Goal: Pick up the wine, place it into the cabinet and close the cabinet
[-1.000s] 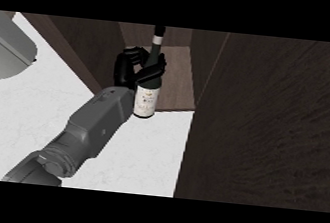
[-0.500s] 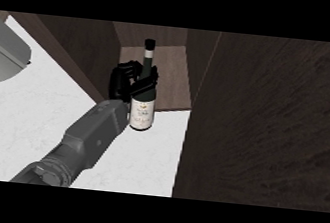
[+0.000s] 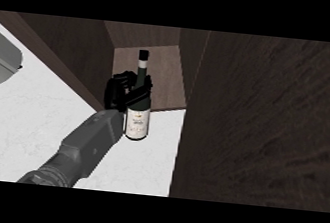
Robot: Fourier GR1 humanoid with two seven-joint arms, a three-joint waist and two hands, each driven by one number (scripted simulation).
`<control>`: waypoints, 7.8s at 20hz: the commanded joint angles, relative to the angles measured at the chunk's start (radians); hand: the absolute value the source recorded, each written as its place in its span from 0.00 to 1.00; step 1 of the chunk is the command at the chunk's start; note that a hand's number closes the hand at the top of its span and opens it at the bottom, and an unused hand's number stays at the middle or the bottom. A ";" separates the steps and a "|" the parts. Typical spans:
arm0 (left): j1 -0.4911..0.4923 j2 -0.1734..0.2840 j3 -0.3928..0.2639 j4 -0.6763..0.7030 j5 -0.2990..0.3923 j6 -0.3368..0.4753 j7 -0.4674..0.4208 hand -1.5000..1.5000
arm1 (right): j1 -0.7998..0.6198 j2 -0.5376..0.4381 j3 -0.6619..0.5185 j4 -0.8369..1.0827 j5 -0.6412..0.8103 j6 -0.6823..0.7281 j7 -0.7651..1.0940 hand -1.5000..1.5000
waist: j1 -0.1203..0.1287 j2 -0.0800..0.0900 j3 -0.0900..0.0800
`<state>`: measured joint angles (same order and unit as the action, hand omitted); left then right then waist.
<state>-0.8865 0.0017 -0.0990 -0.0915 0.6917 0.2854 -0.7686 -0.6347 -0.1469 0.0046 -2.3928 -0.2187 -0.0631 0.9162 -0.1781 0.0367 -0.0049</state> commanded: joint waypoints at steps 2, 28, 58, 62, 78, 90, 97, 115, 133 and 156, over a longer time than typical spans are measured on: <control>0.012 -0.002 -0.025 -0.007 0.011 0.039 -0.014 1.00 | 0.011 0.011 -0.003 -0.010 -0.047 0.014 -0.013 0.00 | -0.015 0.006 0.000; -0.247 -0.002 -0.071 -0.023 0.091 0.232 0.142 1.00 | 0.025 -0.004 -0.032 0.007 -0.048 0.030 -0.026 0.00 | 0.004 0.008 0.003; -0.240 0.116 -0.224 0.091 -0.091 0.475 0.210 1.00 | 0.063 -0.006 -0.060 -0.010 -0.067 0.061 -0.068 0.00 | 0.005 0.035 0.002; -0.226 0.136 -0.238 0.091 -0.108 0.472 0.237 1.00 | 0.056 -0.009 -0.064 -0.011 -0.078 0.069 -0.069 0.00 | -0.002 0.041 0.002; -0.210 0.168 -0.236 0.091 -0.109 0.364 0.252 0.00 | 0.063 -0.004 -0.042 -0.030 -0.060 0.064 -0.047 0.00 | 0.013 0.027 0.000; -0.231 0.166 -0.239 -0.027 -0.112 0.012 0.140 0.00 | 0.051 -0.008 -0.067 -0.004 -0.052 0.045 -0.046 0.00 | 0.082 -0.001 0.000; -0.236 0.155 -0.143 -0.110 -0.028 -0.224 0.053 0.00 | 0.067 -0.030 -0.084 -0.047 -0.055 0.027 -0.009 0.00 | 0.119 -0.022 0.002; -0.063 -0.001 -0.305 -0.656 -0.112 -0.059 0.297 0.00 | 0.078 -0.080 -0.070 -0.075 -0.020 -0.026 0.051 0.00 | 0.196 -0.053 0.005; 0.403 -0.001 -0.652 -1.476 -0.178 0.452 0.496 0.00 | 0.031 -0.083 -0.017 -0.061 0.055 -0.091 0.058 0.00 | 0.185 -0.044 0.004; 1.022 0.527 -0.650 -2.044 -0.077 0.089 0.342 1.00 | 0.028 0.019 0.232 -0.060 -0.104 -0.027 0.075 1.00 | 0.199 -0.040 0.003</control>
<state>0.0646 0.4577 -0.8012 -2.0932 0.5677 0.4555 -0.3731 -0.6398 -0.1871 0.1635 -2.4031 -0.2086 -0.0865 0.9579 0.0152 -0.0031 -0.0009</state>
